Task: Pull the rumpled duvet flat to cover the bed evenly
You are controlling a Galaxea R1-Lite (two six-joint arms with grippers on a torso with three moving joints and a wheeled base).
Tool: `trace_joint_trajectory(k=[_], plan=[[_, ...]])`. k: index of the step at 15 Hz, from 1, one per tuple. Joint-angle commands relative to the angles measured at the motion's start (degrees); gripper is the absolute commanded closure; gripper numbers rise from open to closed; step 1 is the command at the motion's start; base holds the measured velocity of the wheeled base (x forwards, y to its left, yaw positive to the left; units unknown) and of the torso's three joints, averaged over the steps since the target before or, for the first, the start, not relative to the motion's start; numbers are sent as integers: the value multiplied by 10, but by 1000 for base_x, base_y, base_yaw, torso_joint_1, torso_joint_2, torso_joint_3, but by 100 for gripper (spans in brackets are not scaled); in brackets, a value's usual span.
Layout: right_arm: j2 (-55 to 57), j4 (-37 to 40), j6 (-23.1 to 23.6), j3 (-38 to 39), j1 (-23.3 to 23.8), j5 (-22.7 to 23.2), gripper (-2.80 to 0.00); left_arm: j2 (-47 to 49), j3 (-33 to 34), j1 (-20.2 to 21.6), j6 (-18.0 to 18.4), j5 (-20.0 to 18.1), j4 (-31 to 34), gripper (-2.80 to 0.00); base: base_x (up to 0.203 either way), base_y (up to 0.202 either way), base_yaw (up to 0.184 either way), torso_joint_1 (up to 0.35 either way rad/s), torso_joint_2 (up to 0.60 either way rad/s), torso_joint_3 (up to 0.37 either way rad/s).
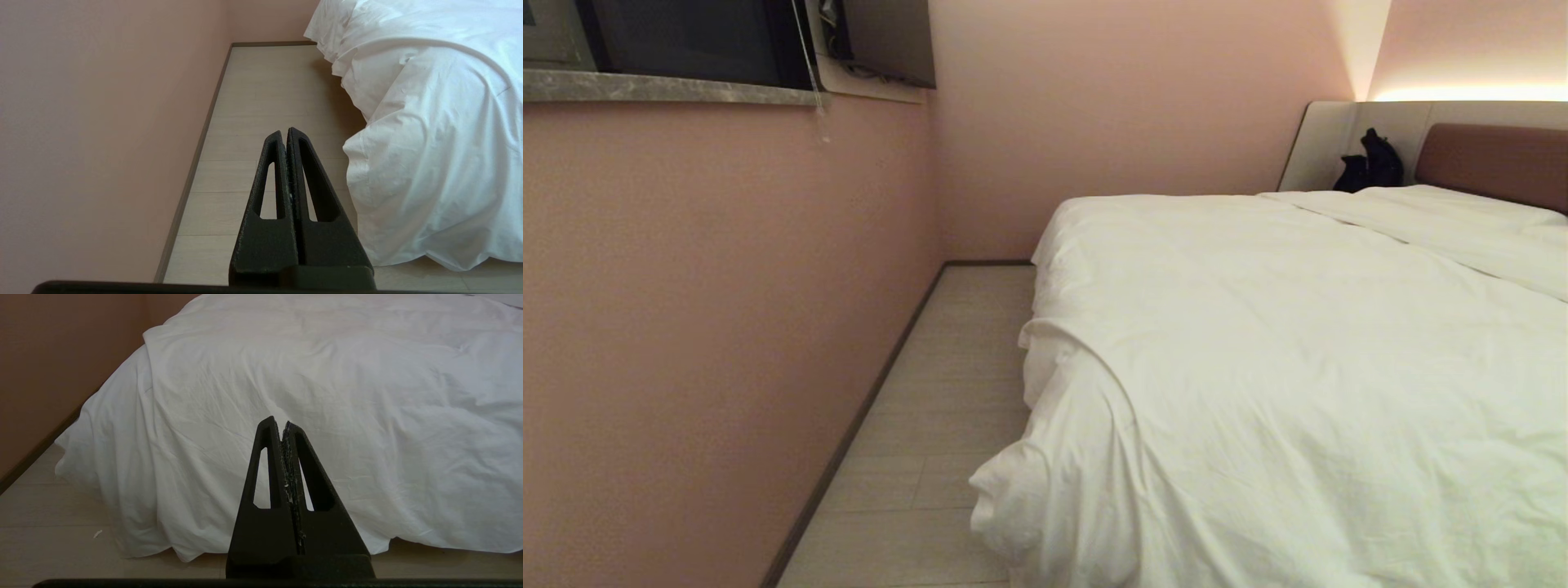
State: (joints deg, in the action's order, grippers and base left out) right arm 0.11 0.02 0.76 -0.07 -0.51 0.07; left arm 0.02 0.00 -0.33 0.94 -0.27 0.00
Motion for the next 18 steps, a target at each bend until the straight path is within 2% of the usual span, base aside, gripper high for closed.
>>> trace_joint_trajectory(k=[1, 9, 18], plan=[[0, 0, 0, 1, 0, 0, 0, 0, 0, 0, 1, 0, 0, 0, 0, 0, 0, 0, 0, 0], [0, 0, 0, 0, 0, 0, 0, 0, 0, 0, -1, 0, 1, 0, -12, 0, 0, 1, 1, 0], [0, 0, 0, 0, 0, 0, 0, 0, 0, 0, -1, 0, 0, 0, -193, 0, 2, 2, 2, 1]])
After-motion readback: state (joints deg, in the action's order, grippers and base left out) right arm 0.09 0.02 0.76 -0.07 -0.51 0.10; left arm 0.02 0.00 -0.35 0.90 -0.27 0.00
